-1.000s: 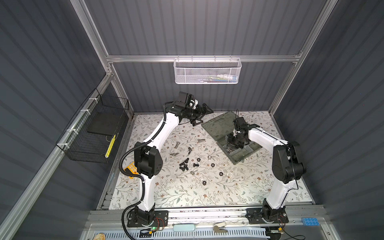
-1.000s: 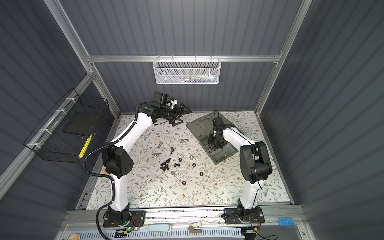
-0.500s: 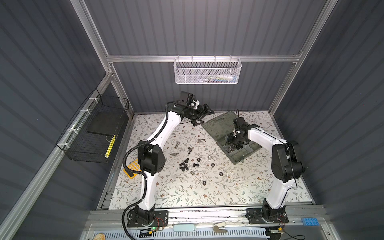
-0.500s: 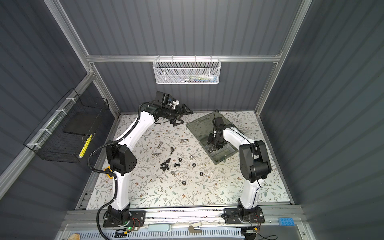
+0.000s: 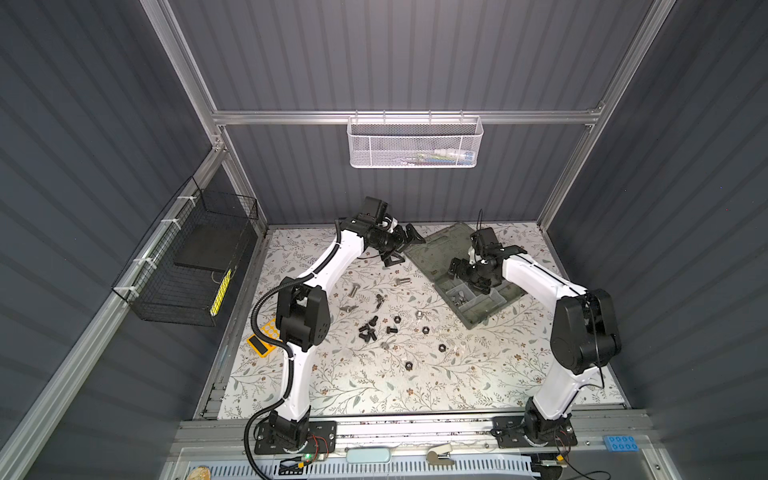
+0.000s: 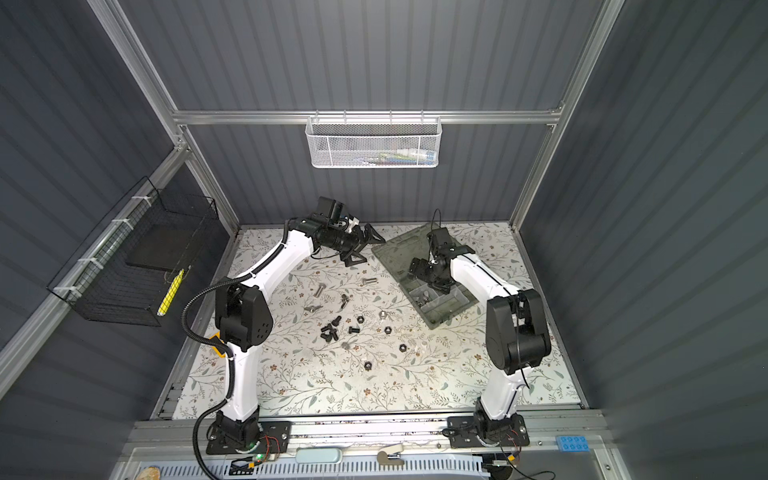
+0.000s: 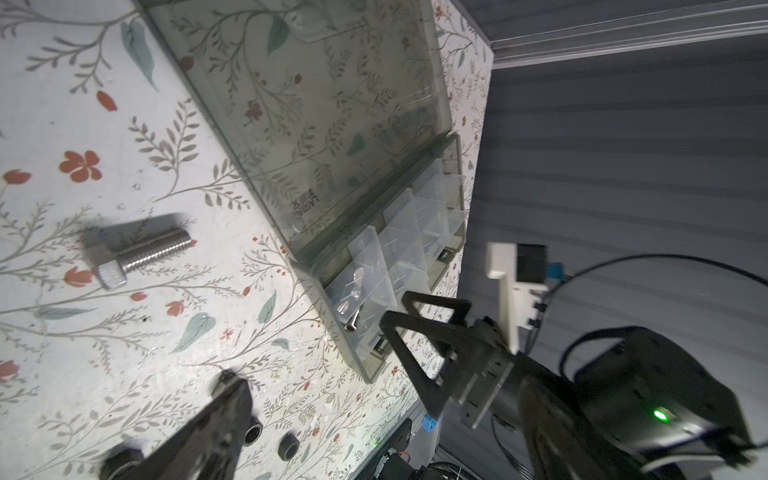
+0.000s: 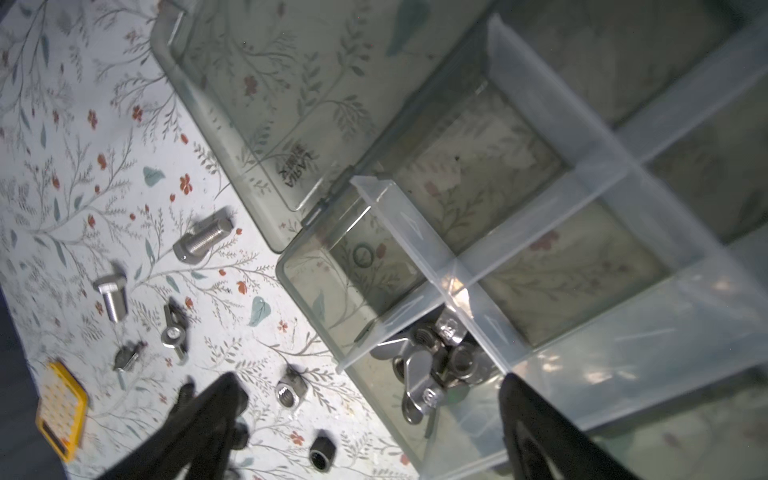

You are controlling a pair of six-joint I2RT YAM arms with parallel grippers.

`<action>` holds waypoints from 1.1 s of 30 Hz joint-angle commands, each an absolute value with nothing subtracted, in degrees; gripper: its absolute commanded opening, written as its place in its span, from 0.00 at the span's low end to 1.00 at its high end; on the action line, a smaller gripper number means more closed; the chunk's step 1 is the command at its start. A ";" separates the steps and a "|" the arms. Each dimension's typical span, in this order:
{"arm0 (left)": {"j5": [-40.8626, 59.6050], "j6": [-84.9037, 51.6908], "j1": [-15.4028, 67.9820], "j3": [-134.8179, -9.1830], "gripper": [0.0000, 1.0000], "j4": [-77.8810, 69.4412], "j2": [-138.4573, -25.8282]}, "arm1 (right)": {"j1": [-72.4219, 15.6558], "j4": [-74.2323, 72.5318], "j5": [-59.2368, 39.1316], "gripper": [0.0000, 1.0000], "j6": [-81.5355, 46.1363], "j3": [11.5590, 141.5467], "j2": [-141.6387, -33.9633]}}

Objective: Sort the screws and nuts into containers
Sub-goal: 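Move both grippers back over the parts pile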

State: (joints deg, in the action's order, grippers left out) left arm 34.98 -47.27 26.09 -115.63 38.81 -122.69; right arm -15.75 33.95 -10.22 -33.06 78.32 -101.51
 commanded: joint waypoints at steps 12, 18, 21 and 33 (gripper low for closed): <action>24.27 -33.32 26.02 -99.53 1.00 44.01 -110.32 | -23.33 19.87 -4.04 0.99 -26.67 71.59 -96.06; 19.32 -29.94 25.82 -90.32 1.00 43.59 -108.20 | -26.66 13.89 -4.29 0.99 -27.92 67.77 -95.47; 16.71 -29.19 25.75 -86.39 1.00 41.31 -108.53 | -29.32 11.72 -1.21 0.99 -27.32 65.42 -94.11; 14.55 -28.54 25.27 -79.36 0.79 29.77 -113.78 | -36.36 2.10 0.98 0.99 -23.57 55.55 -92.08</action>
State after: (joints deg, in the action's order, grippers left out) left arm 16.75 -30.33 25.76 -80.07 32.32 -111.66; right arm -35.31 5.39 -0.54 -25.17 56.07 -91.81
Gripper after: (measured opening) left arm 0.801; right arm 0.991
